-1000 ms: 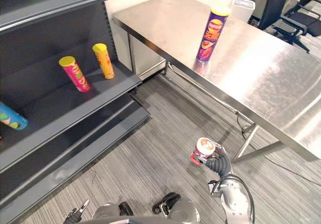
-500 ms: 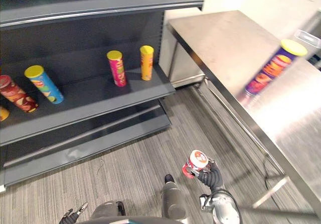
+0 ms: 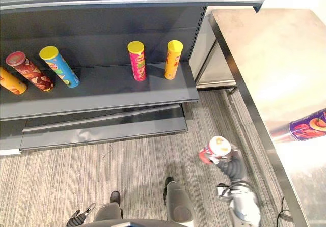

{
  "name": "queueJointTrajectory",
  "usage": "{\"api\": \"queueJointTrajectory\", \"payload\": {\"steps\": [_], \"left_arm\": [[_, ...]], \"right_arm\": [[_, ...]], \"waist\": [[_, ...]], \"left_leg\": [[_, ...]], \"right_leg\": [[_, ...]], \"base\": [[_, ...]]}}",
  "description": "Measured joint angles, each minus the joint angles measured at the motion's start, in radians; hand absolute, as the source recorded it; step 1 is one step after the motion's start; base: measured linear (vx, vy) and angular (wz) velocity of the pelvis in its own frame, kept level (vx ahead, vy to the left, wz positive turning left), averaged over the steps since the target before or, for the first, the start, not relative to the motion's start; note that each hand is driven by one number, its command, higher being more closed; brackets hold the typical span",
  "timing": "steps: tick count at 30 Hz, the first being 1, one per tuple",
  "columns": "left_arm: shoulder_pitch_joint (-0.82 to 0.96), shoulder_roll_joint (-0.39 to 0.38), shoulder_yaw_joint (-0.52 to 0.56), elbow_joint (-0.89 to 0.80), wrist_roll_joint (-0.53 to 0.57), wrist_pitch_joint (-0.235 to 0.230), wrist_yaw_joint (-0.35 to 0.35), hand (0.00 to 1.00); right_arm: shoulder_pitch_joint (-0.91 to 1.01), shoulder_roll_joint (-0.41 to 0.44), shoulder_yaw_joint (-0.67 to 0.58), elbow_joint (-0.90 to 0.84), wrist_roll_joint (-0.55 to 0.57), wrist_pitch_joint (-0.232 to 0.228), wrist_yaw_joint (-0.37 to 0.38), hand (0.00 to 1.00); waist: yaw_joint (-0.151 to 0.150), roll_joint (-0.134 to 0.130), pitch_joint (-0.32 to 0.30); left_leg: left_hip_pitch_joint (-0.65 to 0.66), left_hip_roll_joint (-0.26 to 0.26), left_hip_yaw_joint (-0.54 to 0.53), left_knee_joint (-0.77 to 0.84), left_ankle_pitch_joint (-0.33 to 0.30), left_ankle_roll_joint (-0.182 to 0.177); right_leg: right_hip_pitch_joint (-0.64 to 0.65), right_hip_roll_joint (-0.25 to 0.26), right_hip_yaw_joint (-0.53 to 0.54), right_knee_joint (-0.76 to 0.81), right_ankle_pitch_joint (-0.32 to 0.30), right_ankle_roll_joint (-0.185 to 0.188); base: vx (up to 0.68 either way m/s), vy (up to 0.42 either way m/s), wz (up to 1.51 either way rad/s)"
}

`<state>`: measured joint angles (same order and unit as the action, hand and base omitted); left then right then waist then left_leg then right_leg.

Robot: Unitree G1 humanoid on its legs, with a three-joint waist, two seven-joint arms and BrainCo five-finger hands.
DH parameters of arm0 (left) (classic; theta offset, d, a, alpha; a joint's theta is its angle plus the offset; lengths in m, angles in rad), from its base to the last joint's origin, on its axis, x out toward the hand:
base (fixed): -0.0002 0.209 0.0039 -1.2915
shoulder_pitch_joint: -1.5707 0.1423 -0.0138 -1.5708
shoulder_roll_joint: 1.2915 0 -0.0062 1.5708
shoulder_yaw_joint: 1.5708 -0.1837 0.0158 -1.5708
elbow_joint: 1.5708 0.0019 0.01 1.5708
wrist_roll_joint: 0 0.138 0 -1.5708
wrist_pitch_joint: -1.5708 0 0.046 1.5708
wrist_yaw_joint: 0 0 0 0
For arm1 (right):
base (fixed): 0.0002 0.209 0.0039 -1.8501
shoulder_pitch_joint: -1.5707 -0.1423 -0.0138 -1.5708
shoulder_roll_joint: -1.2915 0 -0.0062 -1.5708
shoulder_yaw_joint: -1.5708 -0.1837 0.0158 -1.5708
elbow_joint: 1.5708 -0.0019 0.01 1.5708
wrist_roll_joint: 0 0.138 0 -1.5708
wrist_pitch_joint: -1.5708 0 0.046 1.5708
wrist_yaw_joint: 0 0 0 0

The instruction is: Put the gum and the chips on the shelf.

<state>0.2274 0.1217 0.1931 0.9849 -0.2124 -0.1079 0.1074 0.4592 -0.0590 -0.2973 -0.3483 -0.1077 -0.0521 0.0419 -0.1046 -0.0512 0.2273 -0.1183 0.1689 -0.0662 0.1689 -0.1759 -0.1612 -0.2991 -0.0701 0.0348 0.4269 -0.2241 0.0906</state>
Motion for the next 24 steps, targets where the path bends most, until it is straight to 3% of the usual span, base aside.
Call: {"api": "queueJointTrajectory", "payload": {"steps": [3,6,12,18,20,24], "left_arm": [[-0.001,0.002,0.01,-0.002,0.0,-0.001,-0.006,0.0],[-0.002,0.004,0.038,-0.008,0.001,-0.007,-0.019,0.0],[-0.001,0.004,0.09,-0.009,0.039,-0.015,-0.05,0.0],[0.012,0.006,0.111,-0.007,0.053,-0.014,-0.078,0.0],[0.016,0.006,0.111,-0.004,0.066,-0.014,-0.085,0.0],[0.016,0.005,0.106,0.003,0.068,-0.014,-0.093,0.0]], "right_arm": [[-0.062,-0.013,-0.168,-0.105,0.004,-0.021,-0.028,1.0],[-0.135,-0.081,-0.322,-0.168,0.075,-0.048,-0.051,1.0],[-0.245,-0.241,-0.383,-0.187,0.199,-0.092,-0.048,1.0],[-0.43,-0.542,-0.298,-0.111,0.284,-0.103,0.006,1.0],[-0.573,-0.69,-0.2,-0.009,0.285,-0.104,0.014,1.0],[-0.832,-0.88,0.003,0.166,0.347,-0.104,0.017,1.0]], "waist": [[-0.002,-0.004,-0.007],[-0.004,-0.021,-0.024],[-0.005,-0.046,-0.082],[-0.001,-0.059,-0.1],[0.001,-0.057,-0.108],[0.007,-0.05,-0.119]], "left_leg": [[0.0,-0.003,0.005,-0.024,0.011,0.007],[0.009,-0.004,0.009,-0.038,0.015,0.008],[0.037,-0.005,0.024,-0.075,0.023,0.013],[0.062,-0.008,0.019,-0.114,0.045,0.015],[0.069,-0.007,0.004,-0.136,0.06,0.014],[0.073,-0.005,-0.004,-0.163,0.082,0.013]], "right_leg": [[0.014,0.003,0.007,-0.057,0.034,0.008],[0.034,0.004,0.018,-0.098,0.053,0.01],[0.053,0.003,0.032,-0.126,0.062,0.014],[0.072,0.001,0.031,-0.143,0.068,0.015],[0.078,0.002,0.027,-0.147,0.07,0.013],[0.077,0.003,0.022,-0.147,0.071,0.012]], "base": [[0.03,0.061,-0.05],[0.04,0.051,-0.04],[0.04,0.02,-0.05],[-0.01,-0.006,0.03],[-0.03,-0.017,0.12],[-0.03,-0.013,0.11]]}}
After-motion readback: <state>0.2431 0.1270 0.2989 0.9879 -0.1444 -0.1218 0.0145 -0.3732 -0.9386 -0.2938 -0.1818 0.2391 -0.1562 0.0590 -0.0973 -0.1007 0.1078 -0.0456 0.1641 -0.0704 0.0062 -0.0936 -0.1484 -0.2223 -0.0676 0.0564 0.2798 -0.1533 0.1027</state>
